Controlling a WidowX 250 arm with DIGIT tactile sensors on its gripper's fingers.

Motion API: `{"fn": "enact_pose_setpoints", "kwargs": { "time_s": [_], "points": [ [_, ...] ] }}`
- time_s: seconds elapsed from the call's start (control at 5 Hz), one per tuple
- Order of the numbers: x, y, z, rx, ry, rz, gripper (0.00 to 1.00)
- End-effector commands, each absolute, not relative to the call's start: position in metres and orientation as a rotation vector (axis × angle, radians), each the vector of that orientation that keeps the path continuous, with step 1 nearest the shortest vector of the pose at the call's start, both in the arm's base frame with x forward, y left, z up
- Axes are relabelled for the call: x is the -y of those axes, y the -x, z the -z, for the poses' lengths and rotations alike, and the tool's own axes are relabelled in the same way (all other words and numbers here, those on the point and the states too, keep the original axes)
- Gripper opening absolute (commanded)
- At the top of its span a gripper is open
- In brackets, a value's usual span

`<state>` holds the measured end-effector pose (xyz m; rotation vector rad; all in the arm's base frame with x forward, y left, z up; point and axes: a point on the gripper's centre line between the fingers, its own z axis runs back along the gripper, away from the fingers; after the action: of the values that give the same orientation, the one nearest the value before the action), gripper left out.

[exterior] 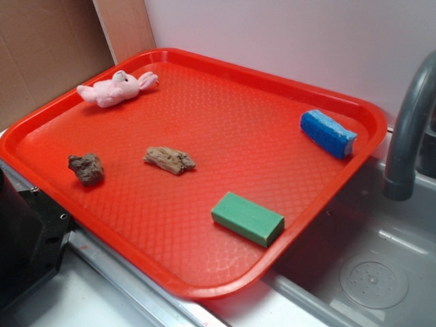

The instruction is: Grab the green block.

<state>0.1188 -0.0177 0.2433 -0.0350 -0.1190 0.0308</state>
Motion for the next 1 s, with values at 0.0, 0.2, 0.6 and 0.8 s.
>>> {"fn": "enact_pose_setpoints", "kwargs": {
  "time_s": [0.0,0.2,0.6,0.8],
  "points": [
    [0.018,-0.119,-0.243,0.119,0.035,-0.031,1.00],
    [0.068,-0.141,-0.215,0.072,0.000,0.222,1.00],
    [0.167,-0.149,-0.152,0.037,0.012,0.721,1.00],
    [0.164,-0.148,-0.128,0.049,0.011,0.971,1.00]
  ]
}}
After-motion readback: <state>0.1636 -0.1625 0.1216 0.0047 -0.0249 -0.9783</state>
